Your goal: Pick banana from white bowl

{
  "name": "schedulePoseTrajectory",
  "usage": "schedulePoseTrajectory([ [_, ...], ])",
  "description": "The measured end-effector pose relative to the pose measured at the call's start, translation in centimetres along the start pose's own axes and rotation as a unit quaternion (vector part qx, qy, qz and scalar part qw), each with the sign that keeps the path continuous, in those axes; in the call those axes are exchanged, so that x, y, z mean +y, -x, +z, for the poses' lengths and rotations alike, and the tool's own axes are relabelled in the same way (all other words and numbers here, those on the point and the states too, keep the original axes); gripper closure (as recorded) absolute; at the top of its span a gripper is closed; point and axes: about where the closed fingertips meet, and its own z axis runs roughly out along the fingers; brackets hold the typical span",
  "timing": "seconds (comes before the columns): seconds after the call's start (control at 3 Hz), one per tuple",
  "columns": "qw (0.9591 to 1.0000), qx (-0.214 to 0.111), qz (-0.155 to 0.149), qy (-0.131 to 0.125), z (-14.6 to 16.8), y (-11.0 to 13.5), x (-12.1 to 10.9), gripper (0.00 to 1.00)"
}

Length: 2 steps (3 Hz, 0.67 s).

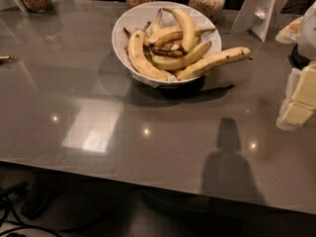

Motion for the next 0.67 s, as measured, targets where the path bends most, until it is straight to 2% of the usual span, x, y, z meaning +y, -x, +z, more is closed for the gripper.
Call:
schedulePoseTrajectory([
  [0.33,1.0000,-0.003,-0.001,-0.004,-0.1,0.1,-0.1,0.00],
  [0.67,0.9985,-0.043,-0.025,-0.025,0.2,1.2,-0.9,0.00],
])
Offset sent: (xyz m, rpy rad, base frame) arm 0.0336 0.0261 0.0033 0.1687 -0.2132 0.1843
